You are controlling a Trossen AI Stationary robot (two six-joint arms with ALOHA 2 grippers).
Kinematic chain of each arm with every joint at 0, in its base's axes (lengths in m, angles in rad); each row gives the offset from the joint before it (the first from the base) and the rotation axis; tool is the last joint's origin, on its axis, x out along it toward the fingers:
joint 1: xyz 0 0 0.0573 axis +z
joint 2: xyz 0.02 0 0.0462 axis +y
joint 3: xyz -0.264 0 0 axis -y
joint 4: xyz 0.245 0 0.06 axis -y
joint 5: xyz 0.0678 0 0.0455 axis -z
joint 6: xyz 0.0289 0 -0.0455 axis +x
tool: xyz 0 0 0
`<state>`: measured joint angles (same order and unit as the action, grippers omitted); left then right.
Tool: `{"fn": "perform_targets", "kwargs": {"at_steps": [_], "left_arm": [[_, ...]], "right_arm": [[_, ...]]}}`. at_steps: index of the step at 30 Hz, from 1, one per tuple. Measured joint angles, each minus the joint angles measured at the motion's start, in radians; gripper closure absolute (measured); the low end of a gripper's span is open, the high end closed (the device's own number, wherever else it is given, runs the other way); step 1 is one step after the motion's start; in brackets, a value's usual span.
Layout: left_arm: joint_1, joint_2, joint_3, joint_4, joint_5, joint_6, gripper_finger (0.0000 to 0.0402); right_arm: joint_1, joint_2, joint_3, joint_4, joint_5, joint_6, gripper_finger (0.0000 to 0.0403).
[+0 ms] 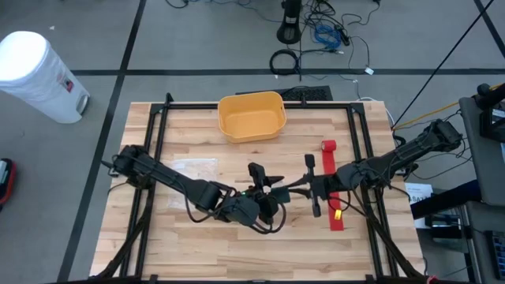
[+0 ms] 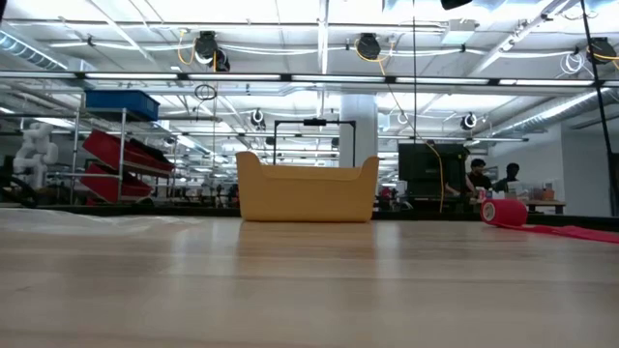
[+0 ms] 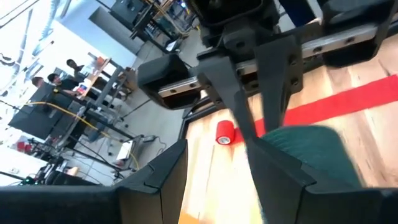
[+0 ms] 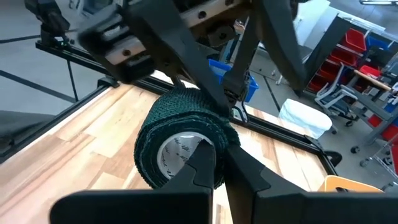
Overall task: Roll bandage
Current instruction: Roll the green bandage
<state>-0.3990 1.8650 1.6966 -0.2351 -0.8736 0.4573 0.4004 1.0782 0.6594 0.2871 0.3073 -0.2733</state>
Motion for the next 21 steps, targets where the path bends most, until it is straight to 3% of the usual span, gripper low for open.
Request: {"fn": "perform_targets", "kwargs": {"at_steps": [6, 11, 21], "left_arm": [[0.015, -0.025, -0.001, -0.085, -0.035, -0.008, 0.0228], [0.023, -0.062, -0.002, -0.177, -0.037, -0.108, 0.0228], [-0.046, -0.112, -0.001, -0.195, 0.162, -0.269, 0.0228]], "right_arm": [[0.003, -0.001, 0.001, 0.005, -0.013, 0.002, 0.0392], [0.008, -0.001, 0.001, 0.002, -0.01, -0.001, 0.0392], [0.008, -0.001, 0.001, 0.008, -0.01, -0.002, 0.0392]]}}
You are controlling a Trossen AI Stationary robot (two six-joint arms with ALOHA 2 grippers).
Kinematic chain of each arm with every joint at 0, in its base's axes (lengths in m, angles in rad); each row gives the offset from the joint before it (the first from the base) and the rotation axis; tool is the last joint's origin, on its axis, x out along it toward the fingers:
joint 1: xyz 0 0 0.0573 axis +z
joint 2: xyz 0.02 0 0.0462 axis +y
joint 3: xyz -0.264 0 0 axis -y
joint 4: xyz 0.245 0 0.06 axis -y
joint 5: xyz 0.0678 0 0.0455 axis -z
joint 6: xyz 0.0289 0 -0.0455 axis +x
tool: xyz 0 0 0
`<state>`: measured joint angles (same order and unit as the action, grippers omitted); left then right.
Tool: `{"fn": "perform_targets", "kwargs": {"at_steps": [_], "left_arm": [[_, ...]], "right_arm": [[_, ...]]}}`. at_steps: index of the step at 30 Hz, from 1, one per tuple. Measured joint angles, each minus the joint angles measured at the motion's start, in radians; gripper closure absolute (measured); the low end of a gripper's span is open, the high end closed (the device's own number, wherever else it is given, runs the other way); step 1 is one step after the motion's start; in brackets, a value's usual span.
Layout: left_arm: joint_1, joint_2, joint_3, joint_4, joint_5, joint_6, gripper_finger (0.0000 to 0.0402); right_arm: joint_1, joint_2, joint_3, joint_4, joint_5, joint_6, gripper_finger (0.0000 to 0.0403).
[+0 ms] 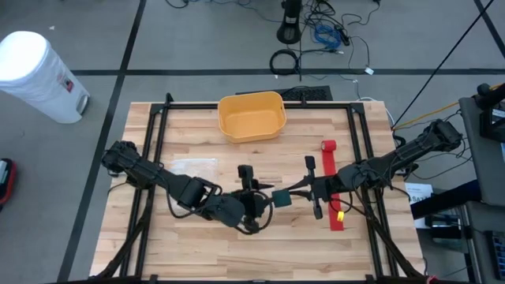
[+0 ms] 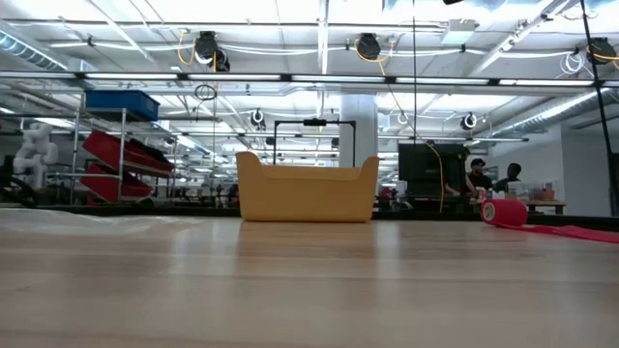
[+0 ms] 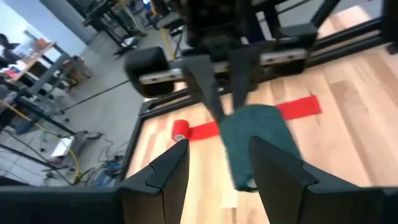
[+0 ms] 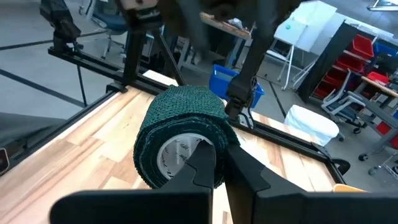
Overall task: Roll bandage
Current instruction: Roll the green bandage
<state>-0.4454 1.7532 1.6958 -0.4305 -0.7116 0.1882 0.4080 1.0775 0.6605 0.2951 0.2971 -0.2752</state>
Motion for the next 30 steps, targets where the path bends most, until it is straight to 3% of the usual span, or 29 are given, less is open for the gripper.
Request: {"fn": "perform_targets", "kwargs": {"at_steps": [5, 10, 30], "left_arm": [[-0.036, 0.019, 0.0, 0.007, -0.006, -0.025, 0.0228], [-0.048, 0.022, -0.003, 0.006, -0.108, -0.026, 0.0228], [0.002, 0.047, -0.019, -0.012, -0.133, -0.069, 0.0228]], "right_arm": [[0.0, 0.0, 0.0, 0.016, -0.011, 0.0, 0.0392], [0.0, 0.0, 0.0, 0.015, -0.012, 0.0, 0.0392], [0.0, 0.0, -0.001, 0.015, -0.011, 0.001, 0.0392]]}}
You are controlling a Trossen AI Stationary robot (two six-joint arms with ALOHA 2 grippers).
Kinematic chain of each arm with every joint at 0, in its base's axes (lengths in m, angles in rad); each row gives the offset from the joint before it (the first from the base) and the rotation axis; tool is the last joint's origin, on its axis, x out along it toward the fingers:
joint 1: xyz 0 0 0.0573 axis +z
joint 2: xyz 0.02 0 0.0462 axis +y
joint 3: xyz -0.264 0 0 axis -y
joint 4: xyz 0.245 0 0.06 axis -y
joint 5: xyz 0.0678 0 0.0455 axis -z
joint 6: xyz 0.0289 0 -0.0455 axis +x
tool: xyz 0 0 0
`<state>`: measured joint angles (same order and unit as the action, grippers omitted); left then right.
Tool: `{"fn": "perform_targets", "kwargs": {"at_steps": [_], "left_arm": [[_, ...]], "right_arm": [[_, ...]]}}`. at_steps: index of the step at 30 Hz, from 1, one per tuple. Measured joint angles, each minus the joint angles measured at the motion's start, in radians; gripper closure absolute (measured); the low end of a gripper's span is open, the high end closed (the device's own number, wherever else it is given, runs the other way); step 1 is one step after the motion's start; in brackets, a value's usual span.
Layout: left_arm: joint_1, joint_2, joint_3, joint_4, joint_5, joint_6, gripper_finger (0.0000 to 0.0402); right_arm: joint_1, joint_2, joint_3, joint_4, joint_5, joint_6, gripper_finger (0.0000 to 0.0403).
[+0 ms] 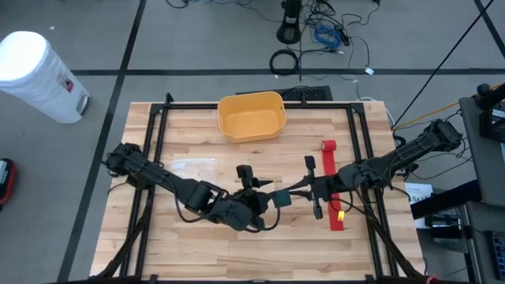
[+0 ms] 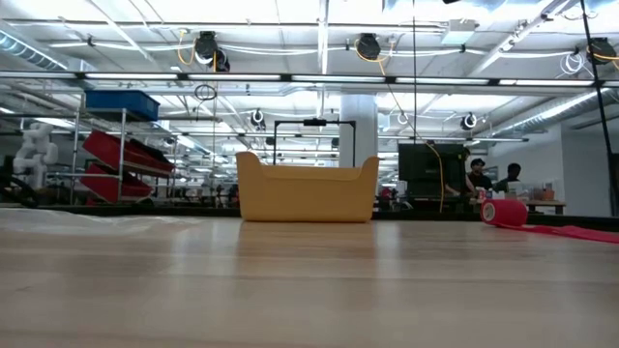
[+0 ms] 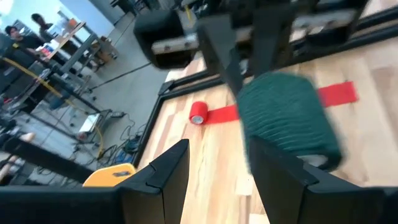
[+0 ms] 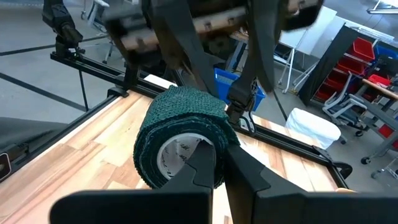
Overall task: Roll bandage
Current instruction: Roll the green bandage
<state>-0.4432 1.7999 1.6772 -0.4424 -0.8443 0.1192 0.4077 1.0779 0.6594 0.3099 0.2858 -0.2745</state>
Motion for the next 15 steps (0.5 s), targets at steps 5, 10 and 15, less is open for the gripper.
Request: {"fn": "perform_targets", "kwargs": {"at_steps": [5, 10, 15], "left_arm": [[0.017, 0.001, 0.0, -0.015, -0.046, 0.004, 0.0228], [0.021, 0.0, 0.0, 0.075, -0.086, 0.095, 0.0228], [0.014, 0.0, 0.0, 0.215, -0.006, 0.152, 0.0228]], "right_arm": [[0.0, 0.0, 0.0, 0.0, -0.002, 0.0, 0.0392], [0.0, 0.0, 0.0, 0.0, -0.001, 0.0, 0.0392], [0.0, 0.0, 0.0, 0.0, -0.001, -0.001, 0.0392]]}}
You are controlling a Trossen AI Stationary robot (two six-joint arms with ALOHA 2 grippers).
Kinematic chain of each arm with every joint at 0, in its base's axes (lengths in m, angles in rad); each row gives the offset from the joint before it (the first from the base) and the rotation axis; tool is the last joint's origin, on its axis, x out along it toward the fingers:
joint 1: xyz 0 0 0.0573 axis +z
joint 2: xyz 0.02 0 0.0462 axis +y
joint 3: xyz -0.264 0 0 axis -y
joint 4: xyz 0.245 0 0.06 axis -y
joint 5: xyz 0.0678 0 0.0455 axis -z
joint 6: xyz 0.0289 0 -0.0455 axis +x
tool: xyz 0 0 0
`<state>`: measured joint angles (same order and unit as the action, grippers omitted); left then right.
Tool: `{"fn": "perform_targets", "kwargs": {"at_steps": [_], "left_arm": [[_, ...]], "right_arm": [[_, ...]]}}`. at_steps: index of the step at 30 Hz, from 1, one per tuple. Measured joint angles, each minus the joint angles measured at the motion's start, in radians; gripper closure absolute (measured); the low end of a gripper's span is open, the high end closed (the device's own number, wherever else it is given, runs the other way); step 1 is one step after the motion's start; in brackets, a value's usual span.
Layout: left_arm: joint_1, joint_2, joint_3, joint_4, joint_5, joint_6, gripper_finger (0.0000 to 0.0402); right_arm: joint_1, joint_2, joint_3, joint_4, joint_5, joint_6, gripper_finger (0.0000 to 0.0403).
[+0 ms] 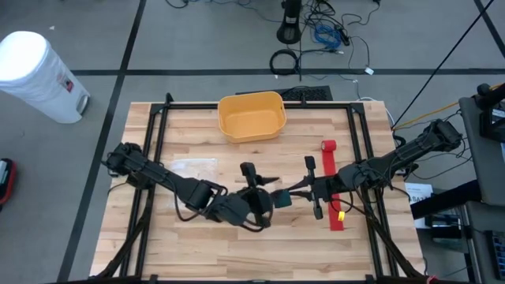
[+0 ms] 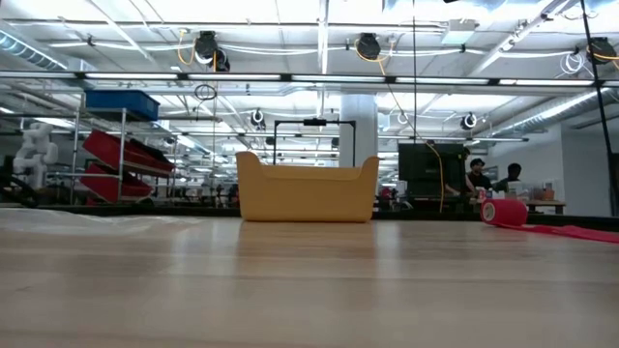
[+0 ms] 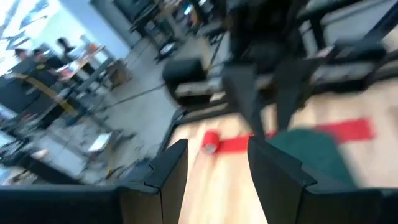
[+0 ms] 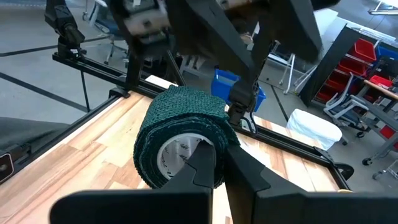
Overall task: Roll bandage
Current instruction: Roll the green bandage
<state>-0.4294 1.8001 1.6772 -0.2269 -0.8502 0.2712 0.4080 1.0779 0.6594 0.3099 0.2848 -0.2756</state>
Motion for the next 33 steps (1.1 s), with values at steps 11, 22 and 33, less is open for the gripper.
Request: {"fn": "perform_targets", "kwargs": {"at_steps": [11, 22, 33], "left_arm": [[0.022, 0.019, 0.001, 0.0, 0.145, -0.053, 0.0228], [0.067, 0.021, 0.002, -0.062, 0.121, -0.056, 0.0228], [0.045, 0.007, 0.032, -0.012, 0.122, -0.047, 0.0228]], "right_arm": [[0.0, 0.0, 0.0, 0.0, 0.001, 0.0, 0.0392], [-0.002, 0.0, -0.001, -0.01, 0.015, 0.0, 0.0392], [0.0, 0.0, -0.001, -0.004, -0.002, -0.002, 0.0392]]}}
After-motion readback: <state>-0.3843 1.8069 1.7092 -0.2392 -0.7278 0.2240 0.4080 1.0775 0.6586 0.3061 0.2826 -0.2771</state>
